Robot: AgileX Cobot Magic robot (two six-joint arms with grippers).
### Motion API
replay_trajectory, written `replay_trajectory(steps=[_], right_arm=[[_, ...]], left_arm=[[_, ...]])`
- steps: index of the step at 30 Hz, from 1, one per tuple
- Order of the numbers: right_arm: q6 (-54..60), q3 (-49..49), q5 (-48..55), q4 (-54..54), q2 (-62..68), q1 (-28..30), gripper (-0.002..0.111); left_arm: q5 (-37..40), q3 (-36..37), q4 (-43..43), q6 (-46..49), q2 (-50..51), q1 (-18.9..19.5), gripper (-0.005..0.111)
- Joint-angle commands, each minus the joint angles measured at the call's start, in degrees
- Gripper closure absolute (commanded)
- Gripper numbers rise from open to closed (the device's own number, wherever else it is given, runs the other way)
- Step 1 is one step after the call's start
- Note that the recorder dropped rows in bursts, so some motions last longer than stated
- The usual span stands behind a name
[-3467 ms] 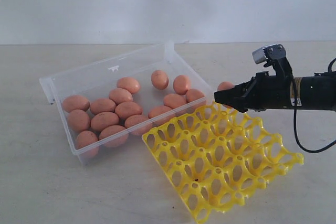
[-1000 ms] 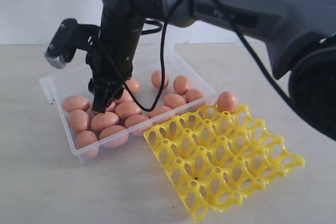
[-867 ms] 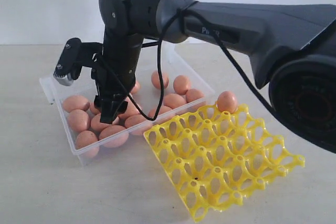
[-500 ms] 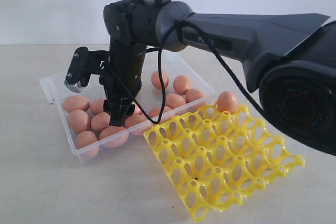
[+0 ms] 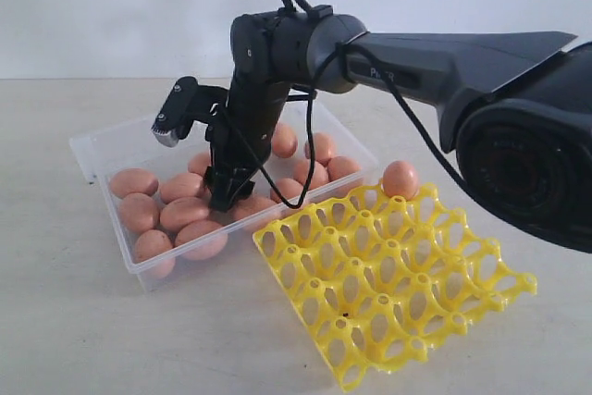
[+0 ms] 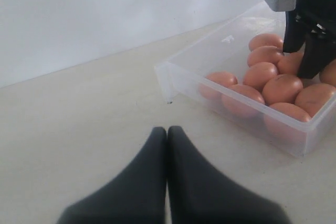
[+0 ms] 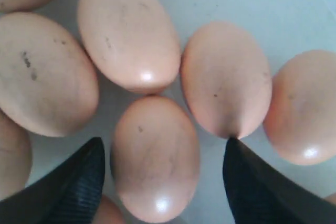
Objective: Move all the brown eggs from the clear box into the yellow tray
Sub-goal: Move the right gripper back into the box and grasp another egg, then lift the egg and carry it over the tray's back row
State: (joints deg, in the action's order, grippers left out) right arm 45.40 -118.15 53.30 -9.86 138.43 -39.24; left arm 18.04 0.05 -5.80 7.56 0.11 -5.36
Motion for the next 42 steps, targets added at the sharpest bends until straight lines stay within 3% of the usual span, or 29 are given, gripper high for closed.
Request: replay_trajectory(steps=[1, 6, 8, 11, 12, 17, 23, 31, 34, 37, 42], right_arm=[[1.4, -0.4, -0.6, -4.1, 1.4, 0.4, 0.046], [1.0, -0.4, -0.6, -3.4, 2.6, 0.4, 0.050], [-1.2, -0.4, -0.9, -3.0, 2.7, 0.4, 0.062], [-3.5, -0.4, -1.4, -2.9, 2.7, 0.4, 0.101], [-4.2, -0.4, -1.4, -2.9, 2.6, 0.4, 0.108], [-6.2, -0.4, -1.2, -3.1, 2.5, 0.4, 0.108], [-19.3, -0.4, -1.1, -2.5, -2.1, 0.4, 0.108], [-32.7, 1.6, -16.1, -6.8, -13.8, 0.4, 0.109], [-33.4, 12.4, -33.6, -10.1, -21.2, -0.6, 0.109], [-33.4, 30.5, -52.2, -16.9, -30.7, -2.0, 0.109], [-35.1, 61.1, -73.3, -21.3, -44.3, -2.0, 0.109]], left_arm=[[-0.5, -0.1, 0.4, 0.0, -0.1, 0.0, 0.111], [-0.5, -0.1, 0.4, 0.0, -0.1, 0.0, 0.111], [-0.5, -0.1, 0.4, 0.0, -0.1, 0.0, 0.111], [-0.5, -0.1, 0.4, 0.0, -0.1, 0.0, 0.111], [-0.5, -0.1, 0.4, 0.0, -0.1, 0.0, 0.111], [-0.5, -0.1, 0.4, 0.0, -0.1, 0.0, 0.111], [-0.5, -0.1, 0.4, 0.0, -0.1, 0.0, 0.111], [-0.5, -0.1, 0.4, 0.0, -0.1, 0.0, 0.111], [-0.5, -0.1, 0.4, 0.0, -0.1, 0.0, 0.111], [-0.5, -0.1, 0.4, 0.0, -0.1, 0.0, 0.111], [-0.5, -0.1, 0.4, 0.0, -0.1, 0.0, 0.111]])
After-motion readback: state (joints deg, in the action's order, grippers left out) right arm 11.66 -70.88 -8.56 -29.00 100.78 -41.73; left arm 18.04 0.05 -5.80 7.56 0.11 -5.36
